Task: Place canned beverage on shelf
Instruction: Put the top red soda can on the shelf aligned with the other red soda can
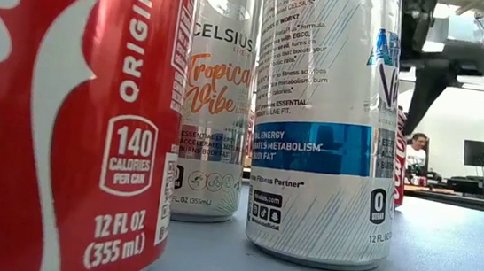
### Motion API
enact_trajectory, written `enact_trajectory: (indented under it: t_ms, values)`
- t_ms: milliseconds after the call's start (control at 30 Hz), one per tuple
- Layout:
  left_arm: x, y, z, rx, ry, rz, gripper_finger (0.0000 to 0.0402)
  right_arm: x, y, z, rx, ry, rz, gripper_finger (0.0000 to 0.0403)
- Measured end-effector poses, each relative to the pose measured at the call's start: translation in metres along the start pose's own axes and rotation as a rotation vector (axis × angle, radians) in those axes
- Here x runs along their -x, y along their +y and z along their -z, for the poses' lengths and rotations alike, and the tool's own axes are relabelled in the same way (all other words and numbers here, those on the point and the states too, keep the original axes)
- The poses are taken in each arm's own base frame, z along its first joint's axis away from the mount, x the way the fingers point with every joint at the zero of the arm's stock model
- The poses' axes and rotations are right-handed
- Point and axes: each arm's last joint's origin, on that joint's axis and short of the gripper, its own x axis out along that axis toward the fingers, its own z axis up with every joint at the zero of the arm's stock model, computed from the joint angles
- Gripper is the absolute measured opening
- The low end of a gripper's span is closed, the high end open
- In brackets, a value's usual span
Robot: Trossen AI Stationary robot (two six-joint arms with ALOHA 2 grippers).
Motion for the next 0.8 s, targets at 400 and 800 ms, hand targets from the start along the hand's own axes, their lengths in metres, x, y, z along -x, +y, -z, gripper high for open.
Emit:
enact_trajectory:
  t_ms: [400,800]
  values:
    - [0.0,0.001,0.0,-0.007,-0.01,-0.015,0.0206,0.034,-0.006,-0.005,-0.427,-0.022,-0.045,0.0351]
    - [0.0,0.0,0.0,-0.006,-0.008,-0.013,0.0206,0.017,-0.01,-0.003,-0.603,-0.072,-0.04,0.0349]
